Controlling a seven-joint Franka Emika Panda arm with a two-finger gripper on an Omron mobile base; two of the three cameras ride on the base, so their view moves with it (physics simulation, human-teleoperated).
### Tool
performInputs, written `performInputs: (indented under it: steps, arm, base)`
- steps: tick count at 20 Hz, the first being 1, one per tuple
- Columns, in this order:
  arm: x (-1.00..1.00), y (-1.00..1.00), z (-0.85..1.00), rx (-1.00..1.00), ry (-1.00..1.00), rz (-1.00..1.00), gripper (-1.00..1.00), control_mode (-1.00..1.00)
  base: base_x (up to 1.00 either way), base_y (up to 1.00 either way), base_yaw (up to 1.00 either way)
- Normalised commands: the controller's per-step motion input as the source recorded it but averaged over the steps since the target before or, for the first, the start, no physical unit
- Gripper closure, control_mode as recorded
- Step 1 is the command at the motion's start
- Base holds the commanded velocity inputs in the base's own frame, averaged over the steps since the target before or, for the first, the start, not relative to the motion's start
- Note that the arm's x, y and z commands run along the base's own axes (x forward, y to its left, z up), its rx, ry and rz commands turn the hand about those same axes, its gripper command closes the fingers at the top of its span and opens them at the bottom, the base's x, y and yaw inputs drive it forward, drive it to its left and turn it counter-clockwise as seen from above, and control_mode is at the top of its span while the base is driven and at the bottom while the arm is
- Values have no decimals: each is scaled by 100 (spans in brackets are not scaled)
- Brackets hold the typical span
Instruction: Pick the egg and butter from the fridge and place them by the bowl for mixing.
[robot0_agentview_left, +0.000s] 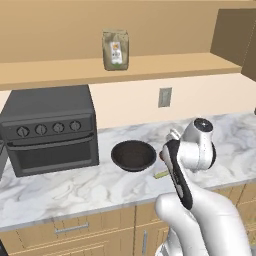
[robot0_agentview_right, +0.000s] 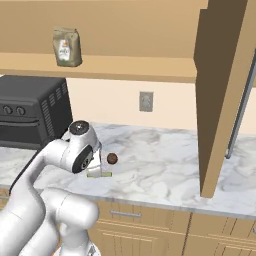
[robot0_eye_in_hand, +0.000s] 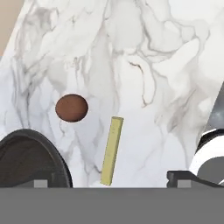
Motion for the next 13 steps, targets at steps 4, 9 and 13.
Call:
performInputs:
  steps: [4, 9, 13]
  arm:
    - [-49, 12, 45, -23, -31, 21, -100, -100]
    - [-39, 19, 51, -15, -13, 22, -100, -100]
    - [-28, 24, 62, -10, 0, 21, -100, -100]
  base:
    - [0, 0, 0]
    - [0, 0, 0]
    - [0, 0, 0]
